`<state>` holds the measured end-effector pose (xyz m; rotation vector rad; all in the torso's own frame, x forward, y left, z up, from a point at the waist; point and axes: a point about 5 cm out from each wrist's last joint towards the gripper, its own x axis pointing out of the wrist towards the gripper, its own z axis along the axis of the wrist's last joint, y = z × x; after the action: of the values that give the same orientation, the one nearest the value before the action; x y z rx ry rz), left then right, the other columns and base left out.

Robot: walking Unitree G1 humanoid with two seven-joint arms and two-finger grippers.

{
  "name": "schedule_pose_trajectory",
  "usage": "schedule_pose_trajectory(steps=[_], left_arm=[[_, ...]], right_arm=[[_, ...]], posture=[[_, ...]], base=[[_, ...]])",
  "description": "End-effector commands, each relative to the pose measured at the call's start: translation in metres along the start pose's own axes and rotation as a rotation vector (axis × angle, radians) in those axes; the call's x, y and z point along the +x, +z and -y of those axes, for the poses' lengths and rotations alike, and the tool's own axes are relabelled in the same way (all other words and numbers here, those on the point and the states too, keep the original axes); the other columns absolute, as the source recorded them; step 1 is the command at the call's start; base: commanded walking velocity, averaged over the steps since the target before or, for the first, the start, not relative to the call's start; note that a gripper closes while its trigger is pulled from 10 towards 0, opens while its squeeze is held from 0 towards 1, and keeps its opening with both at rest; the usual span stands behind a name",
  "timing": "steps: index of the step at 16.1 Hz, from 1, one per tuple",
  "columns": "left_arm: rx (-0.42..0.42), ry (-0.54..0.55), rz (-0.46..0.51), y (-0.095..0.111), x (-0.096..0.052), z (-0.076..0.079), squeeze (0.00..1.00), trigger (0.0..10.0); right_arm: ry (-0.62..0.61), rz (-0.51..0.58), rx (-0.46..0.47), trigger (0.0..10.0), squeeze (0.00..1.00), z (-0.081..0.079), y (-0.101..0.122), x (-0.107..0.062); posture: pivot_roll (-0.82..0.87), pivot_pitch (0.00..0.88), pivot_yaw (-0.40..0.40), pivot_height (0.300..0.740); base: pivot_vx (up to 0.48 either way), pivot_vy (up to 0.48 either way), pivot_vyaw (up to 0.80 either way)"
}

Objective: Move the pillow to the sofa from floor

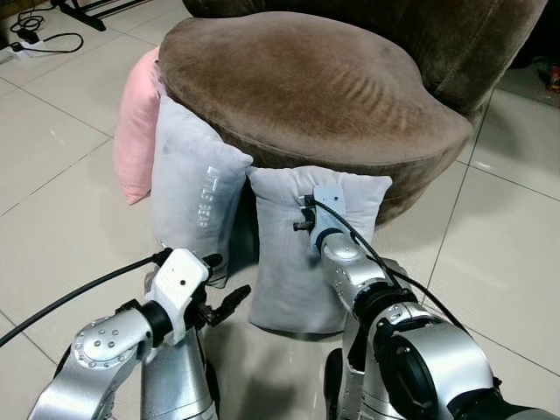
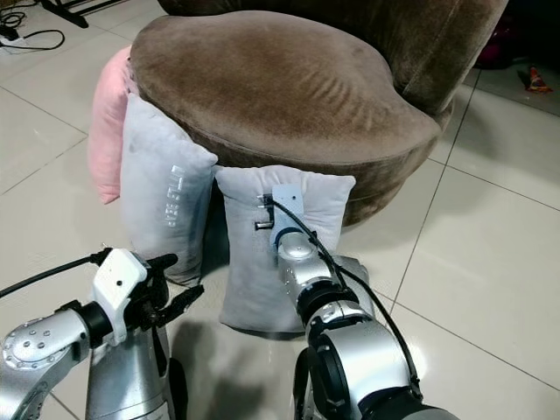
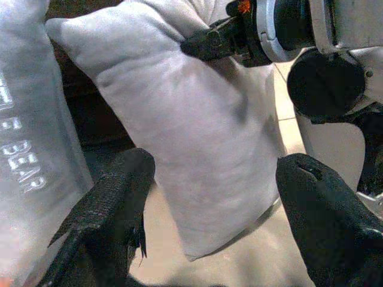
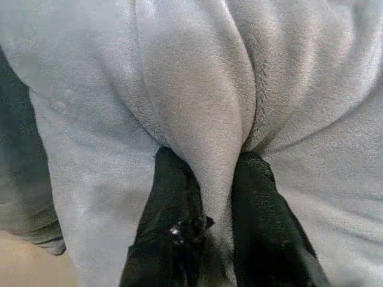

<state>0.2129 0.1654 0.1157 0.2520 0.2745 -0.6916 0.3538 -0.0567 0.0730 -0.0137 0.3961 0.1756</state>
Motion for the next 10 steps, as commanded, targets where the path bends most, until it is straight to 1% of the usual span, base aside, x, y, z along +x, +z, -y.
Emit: schedule_pose_trajectory(steps=[1,2,3,4,5,6,7,8,9,10], left_arm=[[-0.001,0.009,0.004,-0.001,0.003,0.001,0.0,10.0],[-0.012,0.029,0.018,-0.001,0.004,0.002,0.0,10.0],[-0.016,0.036,0.022,-0.001,0.004,0.002,0.0,10.0],[-0.019,0.05,0.028,0.0,0.005,0.002,0.0,10.0],[-0.02,0.055,0.031,0.0,0.006,0.003,0.0,10.0],[-0.023,0.073,0.041,0.001,0.007,0.002,0.0,10.0],[-0.025,0.086,0.048,0.002,0.008,0.001,0.0,10.0],[-0.027,0.115,0.06,0.003,0.009,-0.001,0.0,10.0],[-0.031,0.15,0.075,0.005,0.01,-0.004,0.0,10.0],[-0.034,0.19,0.087,0.007,0.011,-0.008,0.0,10.0]], right_arm=[[0.051,-0.012,-0.017,0.0,0.0,-0.005,-0.003,0.0],[0.105,-0.006,-0.036,0.0,0.0,-0.007,-0.005,-0.001],[0.117,-0.006,-0.04,0.0,0.0,-0.007,-0.005,-0.001],[0.143,0.001,-0.038,0.0,0.0,-0.008,-0.004,-0.002],[0.156,0.006,-0.034,0.0,0.0,-0.009,-0.004,-0.002],[0.188,0.024,-0.028,0.0,0.0,-0.01,-0.001,-0.002],[0.209,0.037,-0.025,0.0,0.0,-0.011,0.0,-0.003],[0.247,0.074,-0.016,0.0,0.0,-0.012,0.004,-0.004],[0.284,0.132,0.002,0.0,0.0,-0.011,0.01,-0.007],[0.306,0.203,0.032,0.0,0.0,-0.008,0.018,-0.013]], posture=[[0.08,0.123,-0.033,0.341],[0.07,0.088,-0.044,0.341],[0.07,0.081,-0.046,0.341],[0.07,0.055,-0.054,0.341],[0.07,0.055,-0.054,0.341],[0.07,0.008,-0.064,0.341],[0.07,0.008,-0.064,0.341],[0.07,0.0,-0.066,0.341],[0.07,0.0,-0.063,0.341],[0.06,0.0,-0.053,0.341]], base=[[0.0,0.0,0.0],[0.0,0.0,0.0],[0.0,0.0,0.0],[0.0,0.0,0.0],[0.0,0.0,0.0],[0.0,0.0,0.0],[0.0,0.0,0.0],[0.0,0.0,0.0],[0.0,0.0,0.0],[0.0,0.0,0.0]])
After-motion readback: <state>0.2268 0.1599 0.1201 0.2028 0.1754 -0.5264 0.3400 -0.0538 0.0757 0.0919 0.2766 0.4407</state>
